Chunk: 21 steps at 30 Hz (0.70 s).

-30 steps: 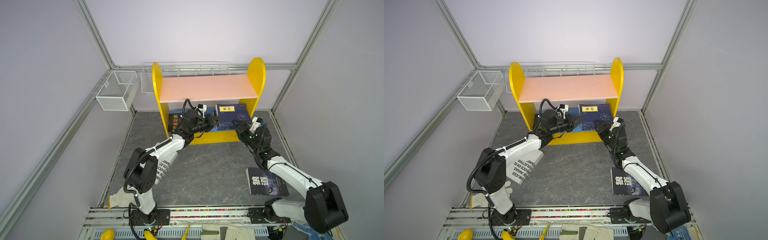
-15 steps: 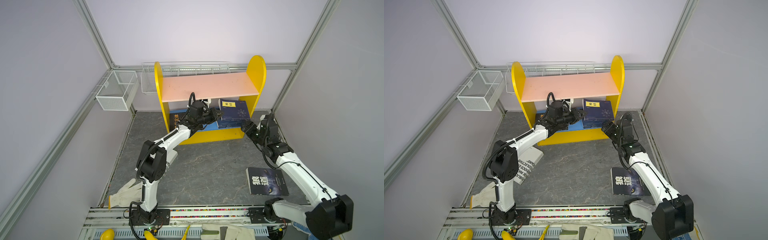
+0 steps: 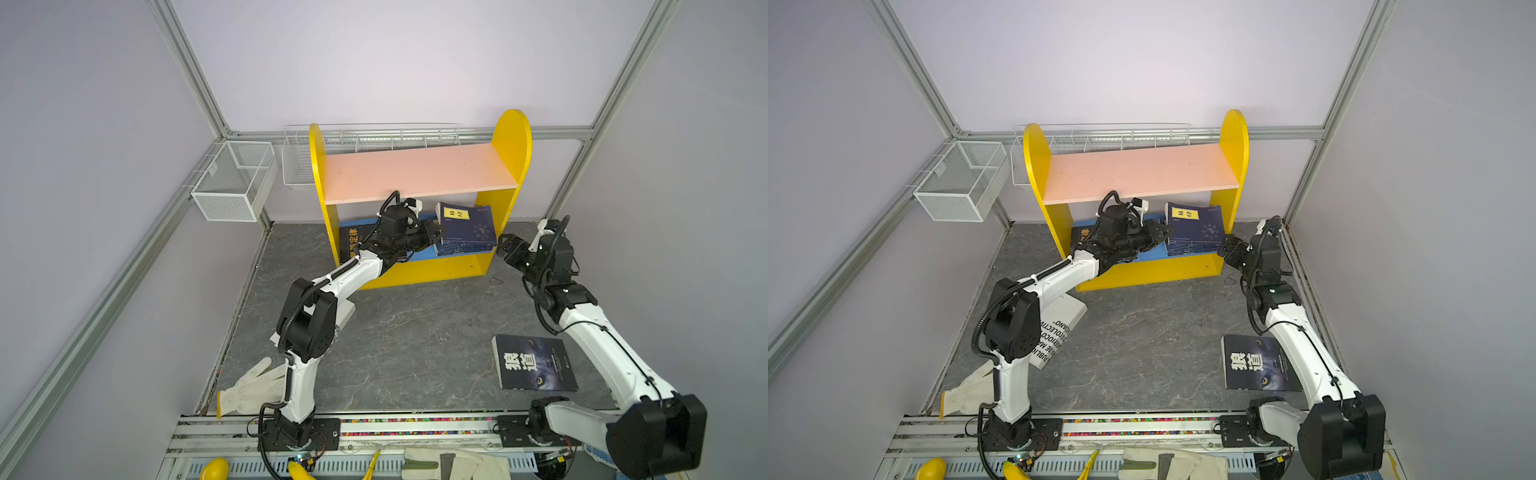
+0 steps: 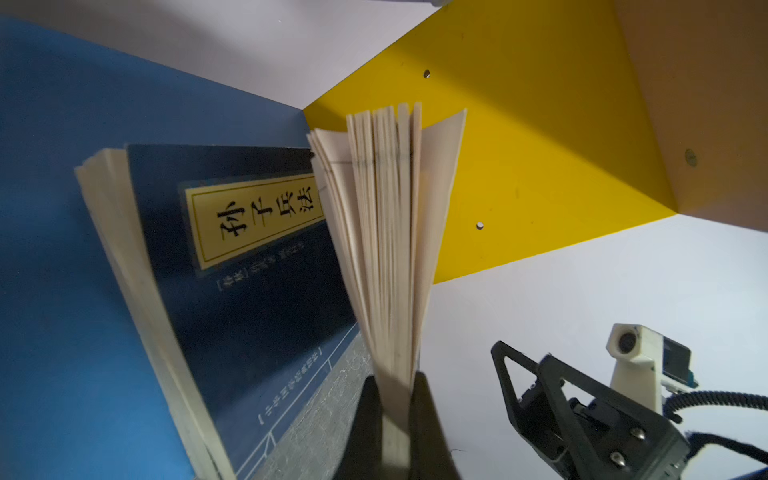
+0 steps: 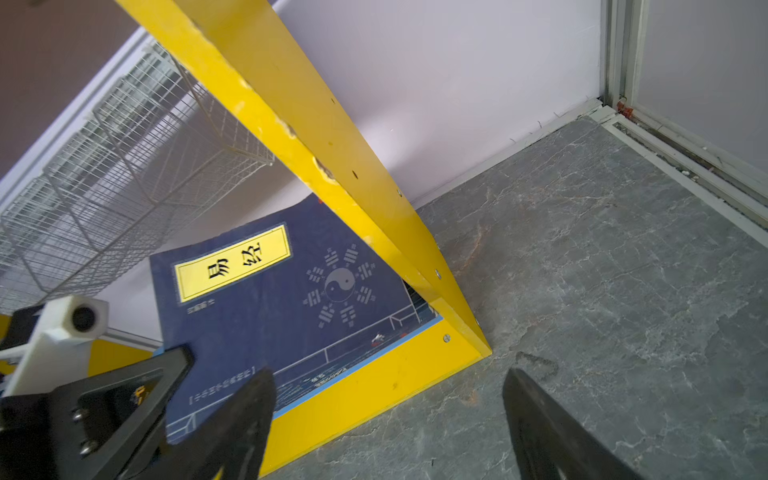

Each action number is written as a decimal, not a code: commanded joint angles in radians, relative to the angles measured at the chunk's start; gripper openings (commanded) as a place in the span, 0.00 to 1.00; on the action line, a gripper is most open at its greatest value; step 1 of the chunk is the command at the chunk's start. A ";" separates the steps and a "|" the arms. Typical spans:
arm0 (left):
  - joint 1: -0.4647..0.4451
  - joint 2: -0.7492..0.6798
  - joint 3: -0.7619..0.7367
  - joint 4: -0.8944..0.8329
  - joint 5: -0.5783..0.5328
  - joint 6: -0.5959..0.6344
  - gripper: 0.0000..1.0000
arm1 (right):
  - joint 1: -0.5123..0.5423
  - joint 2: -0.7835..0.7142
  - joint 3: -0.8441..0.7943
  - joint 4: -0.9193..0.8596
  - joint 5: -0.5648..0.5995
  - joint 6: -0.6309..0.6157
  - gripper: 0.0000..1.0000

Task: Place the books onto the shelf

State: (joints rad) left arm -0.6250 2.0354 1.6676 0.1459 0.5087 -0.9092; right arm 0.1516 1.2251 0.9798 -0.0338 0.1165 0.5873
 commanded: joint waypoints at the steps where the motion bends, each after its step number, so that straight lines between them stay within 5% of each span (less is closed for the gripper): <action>1: 0.036 0.026 -0.013 0.037 -0.023 -0.055 0.00 | -0.010 0.043 0.023 0.088 -0.021 -0.053 0.88; 9: 0.036 -0.002 -0.109 0.066 -0.045 -0.115 0.00 | -0.023 0.148 0.069 0.177 -0.045 -0.052 0.88; 21: 0.043 0.024 -0.040 0.078 -0.059 -0.146 0.00 | -0.023 0.211 0.078 0.240 -0.044 -0.059 0.87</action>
State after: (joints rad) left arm -0.5919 2.0438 1.5700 0.1864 0.4789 -1.0409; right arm 0.1322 1.4193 1.0401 0.1490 0.0780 0.5526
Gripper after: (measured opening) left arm 0.065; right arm 0.869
